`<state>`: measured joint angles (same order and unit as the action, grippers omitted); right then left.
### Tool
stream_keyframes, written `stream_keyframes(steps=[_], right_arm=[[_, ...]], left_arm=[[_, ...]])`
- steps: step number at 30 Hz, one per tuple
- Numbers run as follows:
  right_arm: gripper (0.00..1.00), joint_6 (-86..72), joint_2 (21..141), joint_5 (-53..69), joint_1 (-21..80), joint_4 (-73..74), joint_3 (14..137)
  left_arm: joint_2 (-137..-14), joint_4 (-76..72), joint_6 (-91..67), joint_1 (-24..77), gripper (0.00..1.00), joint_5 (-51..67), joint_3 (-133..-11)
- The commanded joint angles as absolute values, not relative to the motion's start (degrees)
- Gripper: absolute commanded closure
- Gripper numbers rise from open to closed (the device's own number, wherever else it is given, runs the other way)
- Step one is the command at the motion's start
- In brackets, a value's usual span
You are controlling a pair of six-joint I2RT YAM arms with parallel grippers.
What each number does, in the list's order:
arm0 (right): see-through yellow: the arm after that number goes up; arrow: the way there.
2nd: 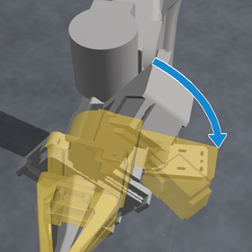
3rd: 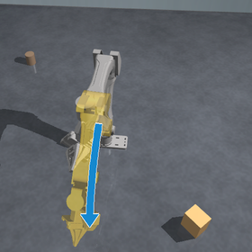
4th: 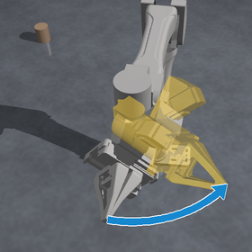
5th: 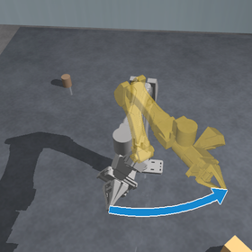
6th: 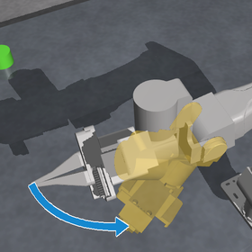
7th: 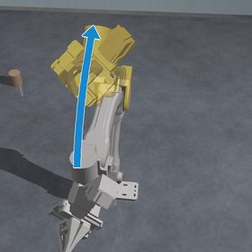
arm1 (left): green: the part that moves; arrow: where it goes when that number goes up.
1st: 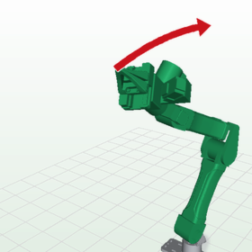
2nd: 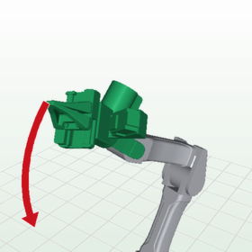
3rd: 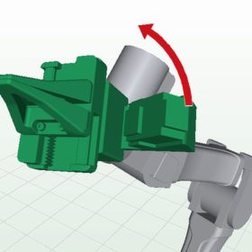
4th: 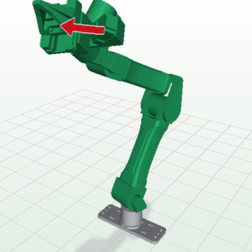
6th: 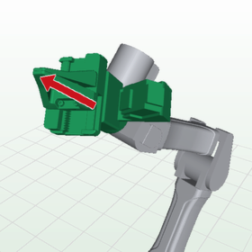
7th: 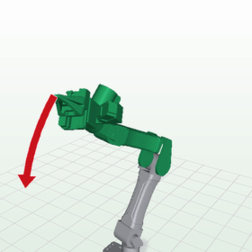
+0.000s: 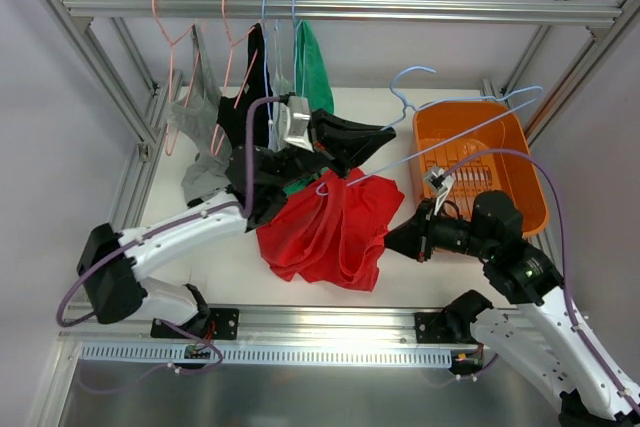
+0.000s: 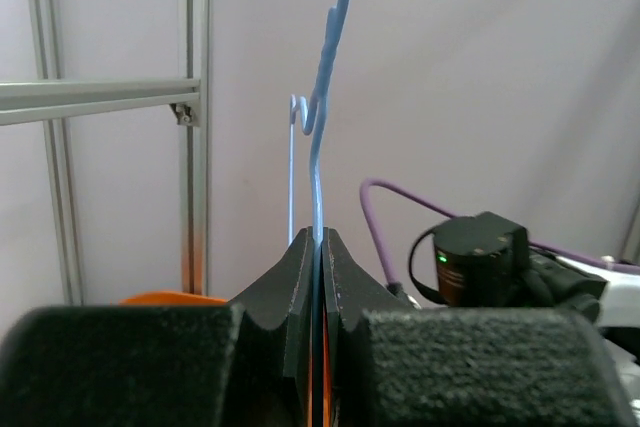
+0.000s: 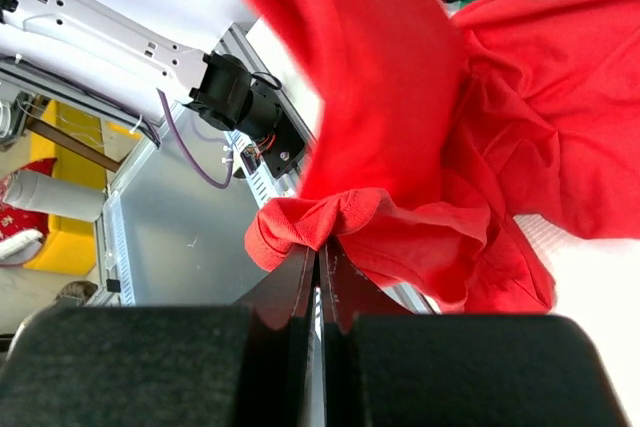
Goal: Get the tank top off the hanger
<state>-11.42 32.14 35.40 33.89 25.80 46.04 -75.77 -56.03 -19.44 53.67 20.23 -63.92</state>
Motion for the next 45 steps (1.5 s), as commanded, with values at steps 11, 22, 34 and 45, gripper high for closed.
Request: stream_keyframes(steps=[11,22,34,45], right_arm=[[1.00,-19.6,33.8,26.4,35.3,14.5,32.0],[1.00,-15.2,53.6,0.8,55.2,23.0,40.3],[0.22,-14.9,50.0,-4.3,55.1,23.3,41.2],[0.00,-12.5,40.6,-14.8,52.5,37.7,48.2]], left_arm=[[-86.3,-96.3,-3.7,56.9,1.00,1.7,-67.1],[-90.9,-96.0,34.3,58.4,1.00,6.1,-81.0],[-76.1,-91.9,35.1,67.0,1.00,-1.4,-57.3],[-62.5,-71.3,25.9,79.5,1.00,-38.9,-50.0]])
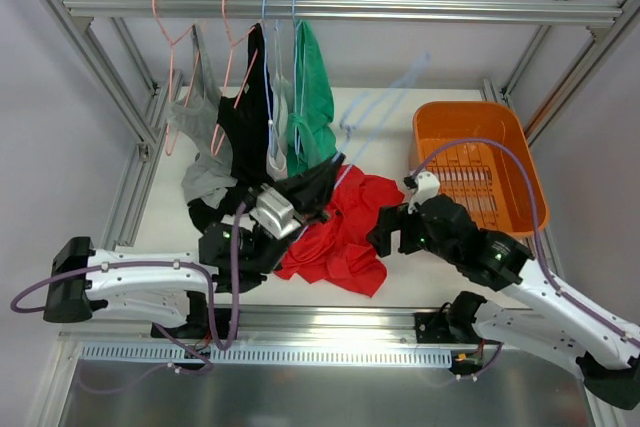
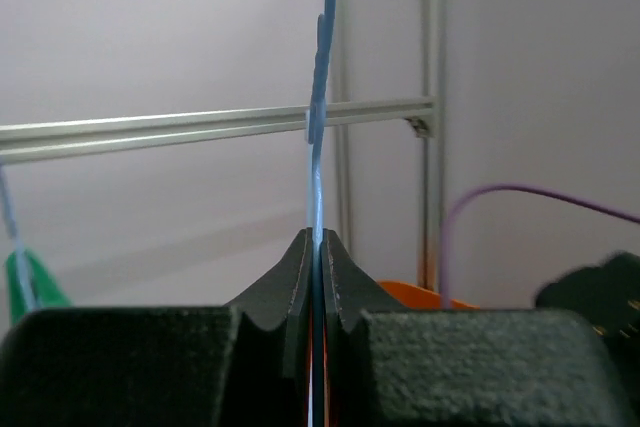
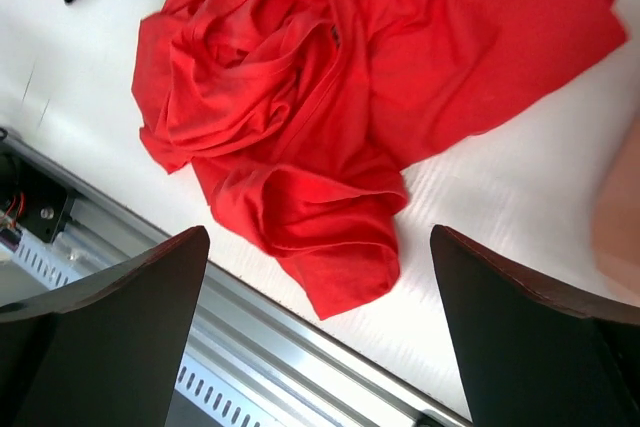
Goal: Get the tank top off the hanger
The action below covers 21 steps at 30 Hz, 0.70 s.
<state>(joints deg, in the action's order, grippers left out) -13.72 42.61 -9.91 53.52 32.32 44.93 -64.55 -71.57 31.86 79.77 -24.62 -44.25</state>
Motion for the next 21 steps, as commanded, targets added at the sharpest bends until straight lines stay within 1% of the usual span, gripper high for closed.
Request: stream_keyframes(steps=[1,2,3,4,5,6,7,8,10,11,14,20,21], right_arm=[[0.01,-12.3,39.6,-15.0,52.2,38.3,48.4],[0.00,-12.3,39.1,-14.9,51.9,39.3,48.9],[0.01,-12.3,38.7,-14.7,51.9,39.8,49.0],[0.01,-12.2,37.7,-14.5,51.9,40.8,49.1],[0.00,-12.1,37.2,-14.7,51.9,41.4,49.5],[0.01,-12.2,36.7,-15.1,51.9,42.0,49.5],[0.00,-12.3,35.4,-15.7,51.9,43.0,49.7],[0.00,-12.5,34.9,-16.7,51.9,43.5,49.8],[0.01,-12.6,34.1,-17.1,51.9,44.6,50.8],[0.00,-12.5,33.6,-17.1,51.8,45.0,51.2],[0.01,-12.4,33.2,-17.3,51.8,46.9,52.7],[0.01,-12.1,31.6,-18.3,51.8,48.2,53.0],[0.00,-12.0,31.8,-18.4,51.8,48.3,53.1]], left_arm=[[-63.5,-67.2,25.7,79.5,1.00,-41.3,-52.0],[-64.2,-65.2,25.5,79.3,1.00,-46.0,-54.2],[-64.8,-63.1,25.1,78.9,1.00,-47.4,-58.1],[-65.8,-56.5,21.9,77.4,1.00,-49.1,-60.4],[-66.3,-51.1,18.7,76.1,1.00,-51.7,-65.6],[-67.6,-44.6,14.5,74.5,1.00,-52.5,-69.0],[-68.6,-36.5,4.3,70.6,1.00,-52.3,-72.5],[-69.7,-22.8,0.4,68.8,1.00,-51.5,-79.2],[-73.4,-14.2,-5.5,66.1,1.00,-50.1,-85.1],[-74.6,-11.3,-5.2,66.1,1.00,-50.8,-89.4],[-78.2,-3.7,-7.1,66.2,1.00,-53.0,-96.4],[-76.1,-0.9,-5.6,68.9,1.00,-51.1,-94.0],[-75.3,1.4,-5.2,69.5,1.00,-50.6,-94.0]])
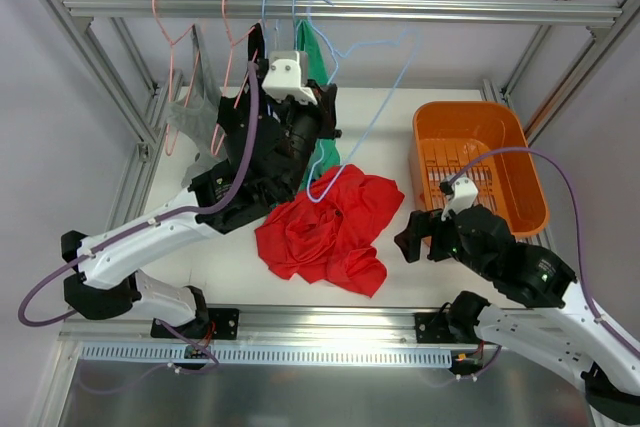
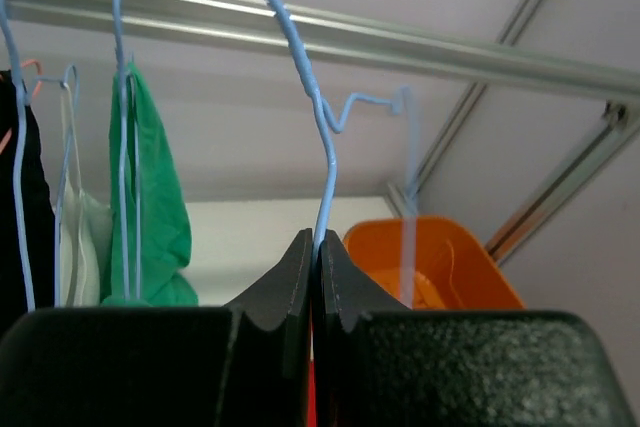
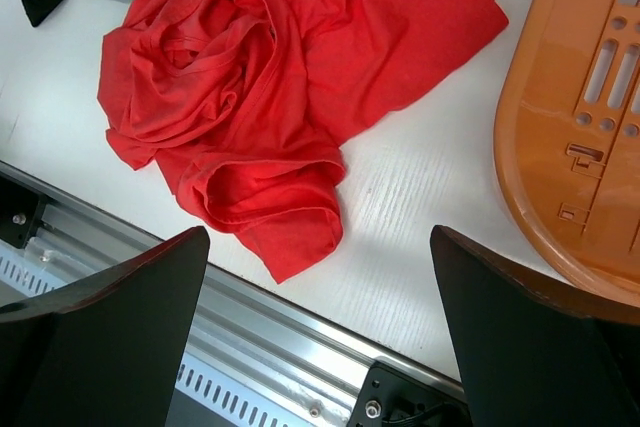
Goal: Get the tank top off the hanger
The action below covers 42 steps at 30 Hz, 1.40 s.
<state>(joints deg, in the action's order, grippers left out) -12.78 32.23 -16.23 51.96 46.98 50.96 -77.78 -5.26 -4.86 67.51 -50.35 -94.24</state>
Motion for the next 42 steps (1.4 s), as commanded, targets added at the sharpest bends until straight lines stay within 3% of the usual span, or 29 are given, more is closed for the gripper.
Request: stream_keyframes(steps=[1,8,15,23,42], right_arm=[[0.01,-11.8,32.1,-18.5,51.9,48.3,53.1],[0.01,-10.7,33.7,-20.1,51.9,48.3,54.7],[0.01,-10.2,33.8,-20.8,51.9,48.3,56.8],[0.01,-9.8,34.3,-21.1,51.9,48.2,56.8],[0.01,-7.5,37.1,-17.9,51.7,46.1,56.0]], left_arm=[[-75.0,2.5,-4.2,70.2,1.00,-50.4,-94.1],[-79.1,4.7,5.2,70.6,1.00,-56.8,-97.1],[-86.3,5.2,0.6,60.0,1.00,-42.6,-103.6],[-93.9,4.0,-5.9,51.9,1.00,-35.8,-112.2],[-99.3,2.7,-9.9,49.3,1.00,-36.1,-108.7]])
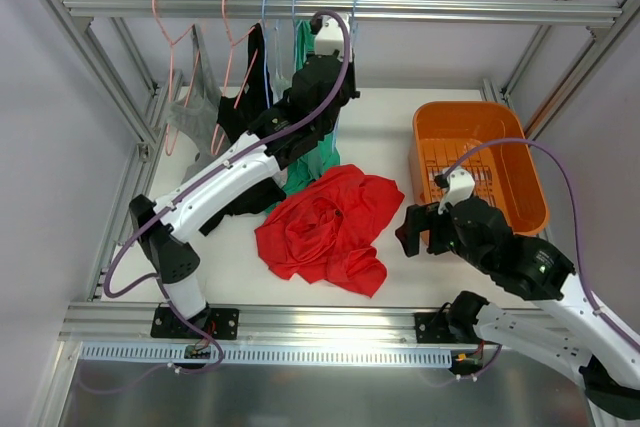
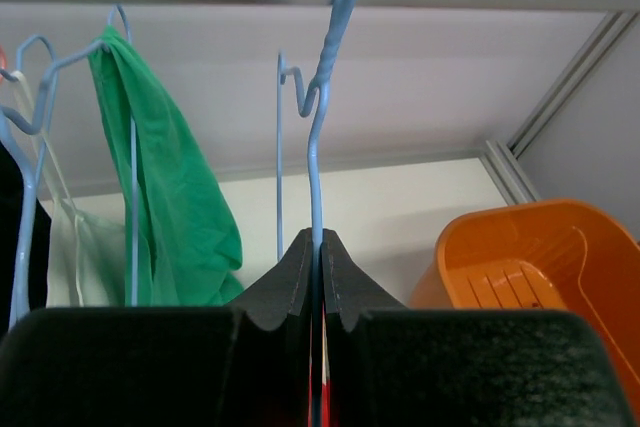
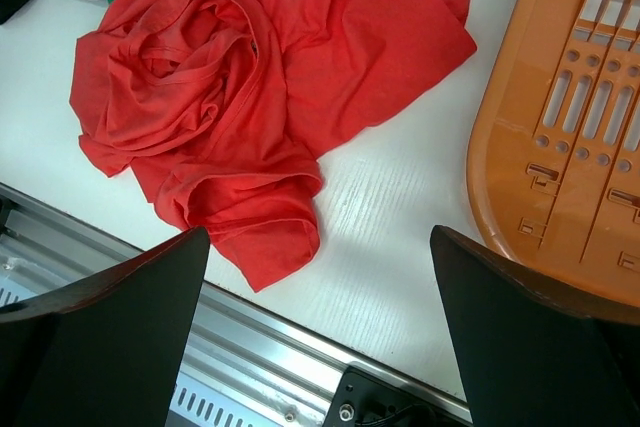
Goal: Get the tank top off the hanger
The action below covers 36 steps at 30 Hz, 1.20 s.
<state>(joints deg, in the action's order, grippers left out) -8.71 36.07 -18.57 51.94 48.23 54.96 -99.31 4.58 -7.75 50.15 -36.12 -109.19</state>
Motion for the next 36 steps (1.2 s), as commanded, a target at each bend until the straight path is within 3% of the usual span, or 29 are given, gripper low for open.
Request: stream_keyframes(steps=[1,4,8,9,10,12,13,15,16,17,23,29,36], right_arm=[[0.01,-7.4,37.3,-17.7,51.6,45.7,55.8],[0.01,-6.9,38.6,-16.1,51.1,44.6,55.1],[0.00,-6.3,40.9,-14.2,50.5,41.8,53.4],[0.01,-6.4,41.5,-13.8,50.5,40.8,53.1],[0.01,-6.2,42.6,-12.8,50.2,40.3,52.8],[0.01,-5.9,43.9,-11.3,50.1,37.9,51.9],[0.01,-5.6,45.4,-9.8,50.0,37.2,51.7],[0.01,-5.1,47.4,-7.9,50.0,34.5,51.2],[0.01,-4.7,49.7,-6.1,50.0,33.6,51.1],[0.01,-4.7,50.7,-5.0,50.1,30.7,50.8],[0.00,-5.1,60.9,4.2,50.2,19.4,48.7],[0.01,-4.8,73.4,-2.8,53.2,16.8,52.4],[0.00,-6.3,87.0,-11.8,56.9,11.2,55.8]], left_arm=[[-99.3,2.7,-10.1,49.3,1.00,-35.9,-108.5],[-99.1,2.8,-9.9,49.0,1.00,-34.2,-108.5],[-97.2,2.8,-10.3,49.0,0.84,-32.4,-107.7],[-96.9,2.8,-10.3,49.0,0.75,-32.1,-107.6],[-96.2,2.8,-10.3,49.0,0.56,-31.7,-107.1],[-93.9,2.8,-10.5,49.1,0.48,-30.4,-106.4],[-92.7,2.8,-10.5,49.1,0.32,-30.1,-105.0],[-88.7,2.7,-9.9,49.4,0.24,-29.3,-103.3],[-86.9,2.7,-9.3,50.0,0.08,-29.2,-100.9],[-83.6,2.8,-8.3,50.4,0.01,-29.0,-99.7],[-67.3,3.2,-7.2,52.8,0.01,-30.3,-84.7],[-51.0,10.6,-10.5,54.3,0.01,-33.7,-71.0],[-39.0,23.6,-15.0,54.3,0.01,-38.1,-64.8]])
